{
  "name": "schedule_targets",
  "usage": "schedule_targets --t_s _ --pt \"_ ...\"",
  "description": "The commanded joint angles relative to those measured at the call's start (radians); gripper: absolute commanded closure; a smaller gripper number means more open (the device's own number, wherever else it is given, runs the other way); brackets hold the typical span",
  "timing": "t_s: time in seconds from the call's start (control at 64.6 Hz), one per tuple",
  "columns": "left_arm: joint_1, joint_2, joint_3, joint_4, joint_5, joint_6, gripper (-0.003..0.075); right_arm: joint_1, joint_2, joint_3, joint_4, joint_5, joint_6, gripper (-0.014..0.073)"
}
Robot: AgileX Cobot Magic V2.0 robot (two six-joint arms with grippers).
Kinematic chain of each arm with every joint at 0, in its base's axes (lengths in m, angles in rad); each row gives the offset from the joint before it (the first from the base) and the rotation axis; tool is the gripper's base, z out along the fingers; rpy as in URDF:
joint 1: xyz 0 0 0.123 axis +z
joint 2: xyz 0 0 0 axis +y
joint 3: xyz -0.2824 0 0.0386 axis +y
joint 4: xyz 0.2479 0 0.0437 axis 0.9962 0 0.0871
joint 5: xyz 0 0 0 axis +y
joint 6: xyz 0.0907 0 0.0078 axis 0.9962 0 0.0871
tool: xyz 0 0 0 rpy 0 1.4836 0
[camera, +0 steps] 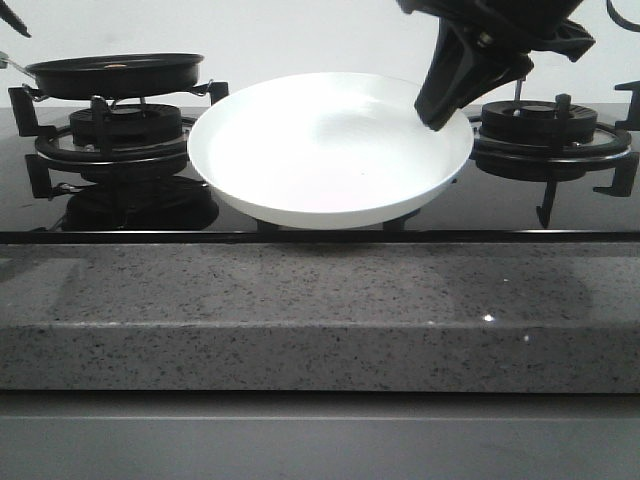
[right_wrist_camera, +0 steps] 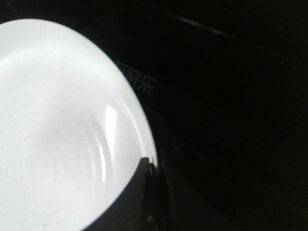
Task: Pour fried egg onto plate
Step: 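Grasp the pale green handle of the black frying pan with the left gripper, then lift the frying pan with the left gripper and swing it over the plate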
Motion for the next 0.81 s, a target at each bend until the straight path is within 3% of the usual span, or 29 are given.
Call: schedule_targets --t_s 0.0,0.093,0.387,0.743,0.79 --pt "0.002 -0.036 -0.05 -0.045 -0.025 0.007 0.0029 -0.002 -0.039 -0.024 0.032 -0.045 -0.011 0.0651" --pt "0.002 -0.036 -0.056 -0.047 -0.042 0.007 0.0056 -0.002 -0.039 -0.024 0.032 -0.045 -0.011 0.0651" --pt "0.002 -0.036 -0.061 -0.047 -0.045 0.007 0.0428 -0.002 -0.039 -0.024 0.032 -0.045 -0.011 0.0651" --pt "0.004 -0.036 -0.061 -0.05 -0.042 0.007 0.0734 -0.002 -0.039 -0.024 0.032 -0.045 -0.011 0.0651" --pt "0.011 -0.036 -0.061 -0.071 -0.032 0.007 0.0739 -0.002 -0.039 -0.024 0.032 -0.045 -0.011 0.0651"
